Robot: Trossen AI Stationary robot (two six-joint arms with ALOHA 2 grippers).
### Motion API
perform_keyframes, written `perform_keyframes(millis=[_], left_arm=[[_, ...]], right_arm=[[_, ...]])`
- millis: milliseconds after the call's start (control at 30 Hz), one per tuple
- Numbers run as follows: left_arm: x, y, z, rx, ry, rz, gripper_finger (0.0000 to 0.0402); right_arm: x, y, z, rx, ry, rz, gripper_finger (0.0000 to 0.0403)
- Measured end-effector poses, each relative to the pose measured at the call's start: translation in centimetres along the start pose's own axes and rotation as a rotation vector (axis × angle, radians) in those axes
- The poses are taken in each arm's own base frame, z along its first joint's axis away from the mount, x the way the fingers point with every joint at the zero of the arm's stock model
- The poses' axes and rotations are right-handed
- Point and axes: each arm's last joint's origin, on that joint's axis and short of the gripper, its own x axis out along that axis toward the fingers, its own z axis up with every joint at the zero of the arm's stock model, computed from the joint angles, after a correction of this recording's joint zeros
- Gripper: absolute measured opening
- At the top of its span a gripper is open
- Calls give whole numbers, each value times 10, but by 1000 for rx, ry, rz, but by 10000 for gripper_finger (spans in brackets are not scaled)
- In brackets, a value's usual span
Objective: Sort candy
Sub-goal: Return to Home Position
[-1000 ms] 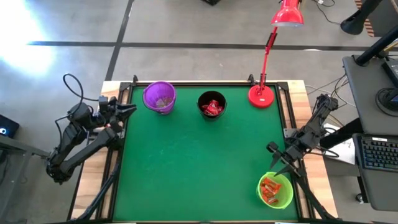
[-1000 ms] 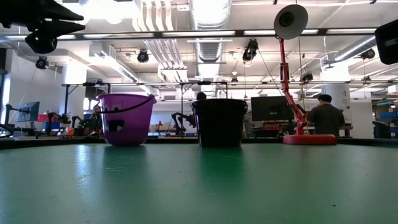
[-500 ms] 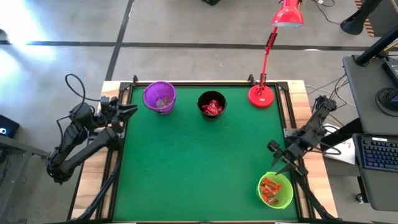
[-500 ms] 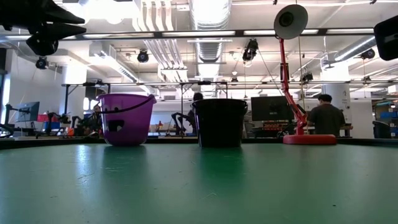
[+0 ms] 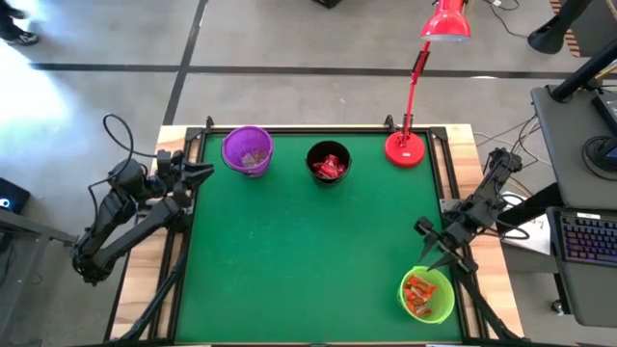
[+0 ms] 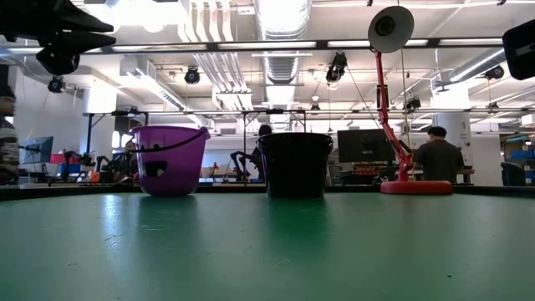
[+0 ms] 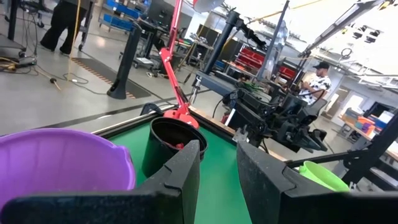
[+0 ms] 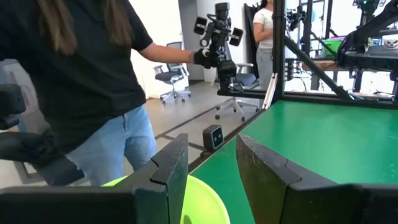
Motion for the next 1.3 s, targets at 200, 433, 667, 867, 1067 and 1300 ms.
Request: perform_keyframes(millis=[200, 433, 667, 867, 1067, 1300], left_arm=[[0, 0, 0, 2, -5, -1, 89], [0, -2, 4, 5, -40, -13, 89], [0, -1, 4, -124, -41, -11, 89], [0, -1, 4, -108, -44, -9, 89], [2, 2, 7, 110, -121, 106, 89], [24, 25, -19, 200, -182, 192, 89]], right_arm=[[1, 0, -1, 0, 9, -1, 128], [1, 0, -1, -1, 8, 0, 128], [1, 0, -1, 0, 8, 0, 128], [1, 0, -1, 0, 8, 0, 128], [1, 0, -1, 0, 8, 0, 128], [1, 0, -1, -1, 9, -1, 128]])
